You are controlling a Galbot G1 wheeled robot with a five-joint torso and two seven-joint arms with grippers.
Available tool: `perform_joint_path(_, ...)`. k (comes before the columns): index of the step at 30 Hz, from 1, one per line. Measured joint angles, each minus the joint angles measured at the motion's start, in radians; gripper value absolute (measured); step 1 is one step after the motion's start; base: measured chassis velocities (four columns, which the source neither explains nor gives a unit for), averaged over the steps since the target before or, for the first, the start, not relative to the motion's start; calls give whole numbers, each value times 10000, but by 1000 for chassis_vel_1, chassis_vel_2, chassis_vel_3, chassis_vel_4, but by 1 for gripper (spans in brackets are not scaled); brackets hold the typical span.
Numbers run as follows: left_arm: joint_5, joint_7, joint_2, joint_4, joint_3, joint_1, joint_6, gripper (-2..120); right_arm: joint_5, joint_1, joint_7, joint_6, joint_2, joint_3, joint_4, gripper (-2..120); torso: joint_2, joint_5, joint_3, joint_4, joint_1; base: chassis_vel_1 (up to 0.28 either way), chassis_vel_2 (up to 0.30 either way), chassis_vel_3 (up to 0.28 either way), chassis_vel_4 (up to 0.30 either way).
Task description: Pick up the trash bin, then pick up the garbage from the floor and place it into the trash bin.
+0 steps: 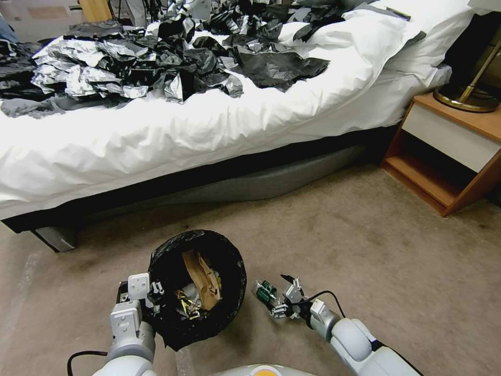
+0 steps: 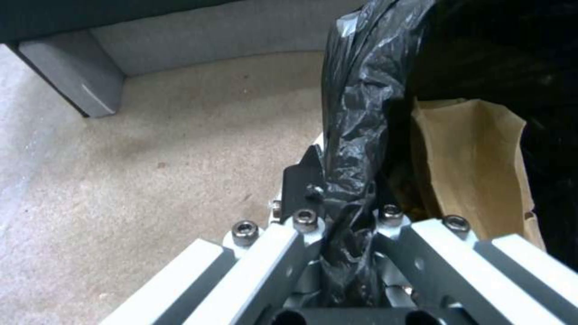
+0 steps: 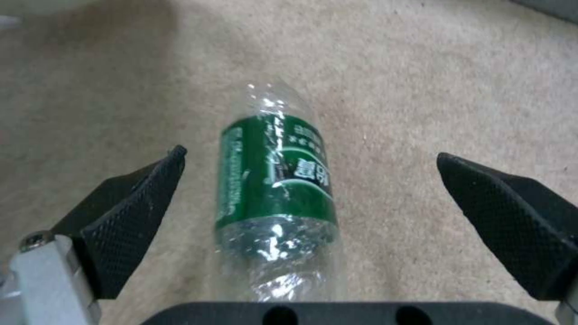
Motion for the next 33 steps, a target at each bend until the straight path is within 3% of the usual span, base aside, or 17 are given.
perform_joint_path(13, 67, 10, 0, -120, -41, 141, -74, 0, -260, 282, -186, 408, 899, 263, -1677, 95, 0, 2, 0, 0, 0, 0, 0, 0, 0)
perform_joint_path(19, 42, 10, 21, -114, -18, 53, -73, 0, -326, 175, -234, 494, 918, 301, -1697, 80, 0, 2, 0, 0, 0, 0, 0, 0, 0)
perform_joint_path(25, 38, 10, 24, -77, 15, 14, -64, 0, -274, 206, -175, 490, 866, 426, -1437, 53, 0, 2, 0, 0, 0, 0, 0, 0, 0)
perform_joint_path(33, 36, 19, 33, -65, 45, -27, -54, 0, -125, 218, -93, 456, 799, 505, -1091, 32, 0, 3, 0, 0, 0, 0, 0, 0, 0)
